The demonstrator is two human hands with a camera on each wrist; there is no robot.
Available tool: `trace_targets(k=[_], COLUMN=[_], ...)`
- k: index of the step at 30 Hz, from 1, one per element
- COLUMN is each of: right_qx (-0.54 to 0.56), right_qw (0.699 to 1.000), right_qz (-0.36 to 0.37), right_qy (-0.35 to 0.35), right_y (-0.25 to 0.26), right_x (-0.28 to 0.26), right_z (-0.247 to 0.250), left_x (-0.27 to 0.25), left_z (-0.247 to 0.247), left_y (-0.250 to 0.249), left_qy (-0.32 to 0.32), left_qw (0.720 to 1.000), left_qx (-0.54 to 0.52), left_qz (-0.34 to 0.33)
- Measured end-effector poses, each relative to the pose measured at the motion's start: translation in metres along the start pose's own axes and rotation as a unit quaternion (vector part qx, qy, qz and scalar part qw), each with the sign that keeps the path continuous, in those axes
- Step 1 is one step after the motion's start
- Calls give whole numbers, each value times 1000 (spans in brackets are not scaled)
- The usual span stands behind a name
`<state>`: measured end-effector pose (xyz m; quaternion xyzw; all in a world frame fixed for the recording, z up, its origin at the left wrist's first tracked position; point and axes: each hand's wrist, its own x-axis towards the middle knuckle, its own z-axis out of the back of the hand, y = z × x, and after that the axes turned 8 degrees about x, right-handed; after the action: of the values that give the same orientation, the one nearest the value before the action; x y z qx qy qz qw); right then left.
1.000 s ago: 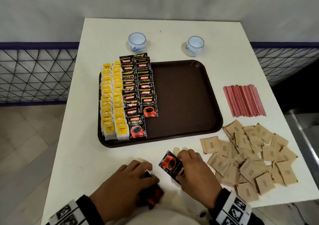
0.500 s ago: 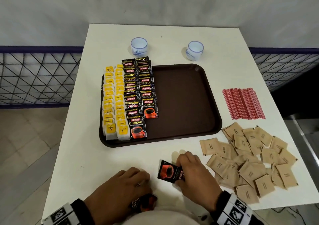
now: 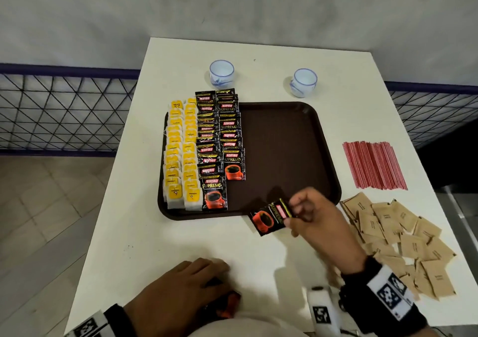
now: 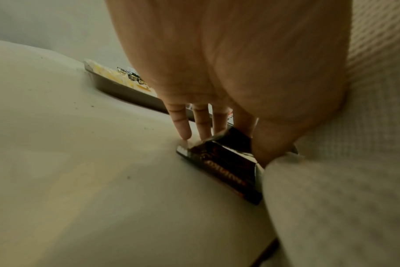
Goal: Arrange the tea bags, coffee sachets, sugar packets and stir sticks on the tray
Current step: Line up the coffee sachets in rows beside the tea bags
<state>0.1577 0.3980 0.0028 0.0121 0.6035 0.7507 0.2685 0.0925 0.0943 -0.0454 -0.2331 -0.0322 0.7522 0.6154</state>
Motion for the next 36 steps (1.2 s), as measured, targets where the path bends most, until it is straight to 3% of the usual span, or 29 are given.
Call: trace_targets(k=[4,13,17,19,23,33,36], right_qx=[62,53,37,32,25,6,-1], right_qw=[998,999,999,999,999,997,997], right_qz=[27,9,-8,-17,-38,-61,-62], right_qy=[-7,0,21,23,20,39,38], right_y=[23,27,30,32,33,30,28], right_x=[28,95,109,115,129,152,155], right_z=[3,-12,-25,-30,-40,-61,-65], left_x=[-2,-3,-4,-4,-6,0,4], left_z=[4,3,5,9,8,15,27], left_y=[1,4,6,5,11,33,31], left_qy=[-15,-53,-25,2,-19,-166,-167], left_qw=[1000,998,995,987,968,909,888], left_qx=[-4,-23,-75,-142,-228,-333,-379], left_qz=[-14,21,55,69,105,187,199])
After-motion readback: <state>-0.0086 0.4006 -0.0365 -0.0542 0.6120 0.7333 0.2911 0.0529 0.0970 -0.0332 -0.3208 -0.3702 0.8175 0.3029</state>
